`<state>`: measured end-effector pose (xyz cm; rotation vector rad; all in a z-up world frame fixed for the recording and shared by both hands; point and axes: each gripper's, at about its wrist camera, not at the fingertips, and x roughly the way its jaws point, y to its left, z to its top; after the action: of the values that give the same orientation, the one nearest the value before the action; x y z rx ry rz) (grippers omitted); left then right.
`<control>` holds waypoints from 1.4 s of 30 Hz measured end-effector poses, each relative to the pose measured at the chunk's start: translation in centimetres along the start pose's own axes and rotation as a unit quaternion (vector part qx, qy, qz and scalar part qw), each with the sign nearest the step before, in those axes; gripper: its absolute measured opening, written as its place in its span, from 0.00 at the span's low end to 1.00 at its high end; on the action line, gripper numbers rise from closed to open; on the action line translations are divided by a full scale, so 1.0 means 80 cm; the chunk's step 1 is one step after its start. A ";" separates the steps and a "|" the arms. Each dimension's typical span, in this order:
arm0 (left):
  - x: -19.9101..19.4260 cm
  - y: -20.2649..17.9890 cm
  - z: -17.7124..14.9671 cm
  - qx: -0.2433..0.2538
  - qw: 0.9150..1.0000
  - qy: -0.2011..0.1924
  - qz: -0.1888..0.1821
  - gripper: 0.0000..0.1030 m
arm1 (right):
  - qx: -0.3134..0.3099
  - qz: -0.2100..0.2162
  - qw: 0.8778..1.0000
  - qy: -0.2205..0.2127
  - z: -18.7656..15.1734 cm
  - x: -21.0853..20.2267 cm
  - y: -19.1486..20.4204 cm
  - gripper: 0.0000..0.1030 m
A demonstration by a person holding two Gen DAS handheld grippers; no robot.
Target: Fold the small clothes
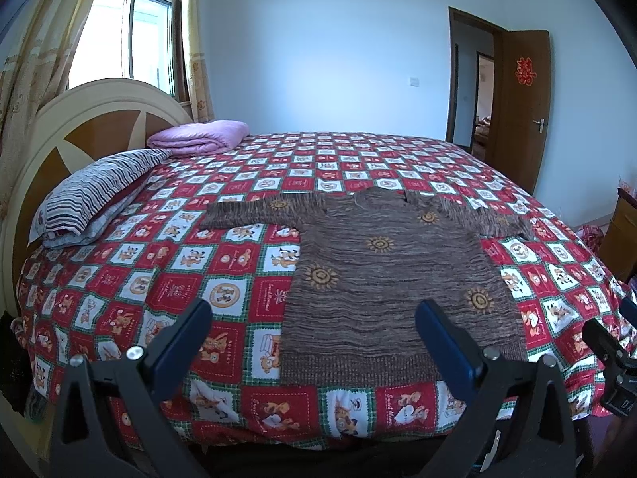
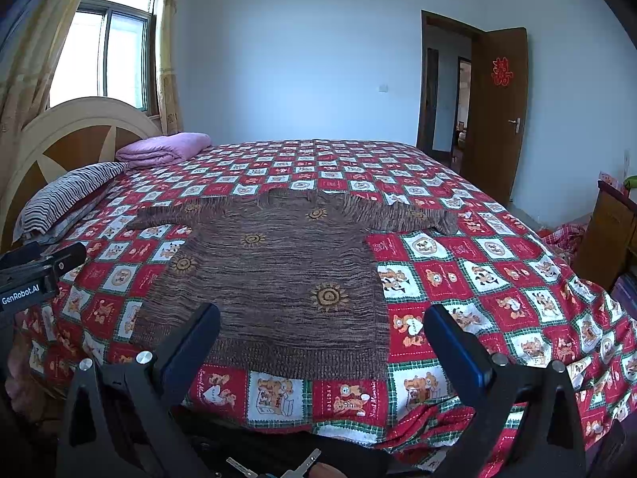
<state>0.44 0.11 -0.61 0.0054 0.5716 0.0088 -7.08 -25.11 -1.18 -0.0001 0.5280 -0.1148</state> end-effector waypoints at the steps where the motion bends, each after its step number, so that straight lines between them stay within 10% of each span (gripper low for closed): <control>1: -0.001 0.000 0.001 0.001 1.000 0.000 0.001 1.00 | 0.000 0.000 1.000 0.000 0.000 0.000 0.000 0.99; 42: 0.003 0.002 0.000 0.001 1.000 0.003 0.000 1.00 | -0.002 0.001 1.000 0.003 -0.008 0.004 0.003 0.99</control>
<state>0.63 0.28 -0.70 0.0070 0.5774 0.0092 -7.12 -24.90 -1.88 -0.0031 0.5351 -0.1113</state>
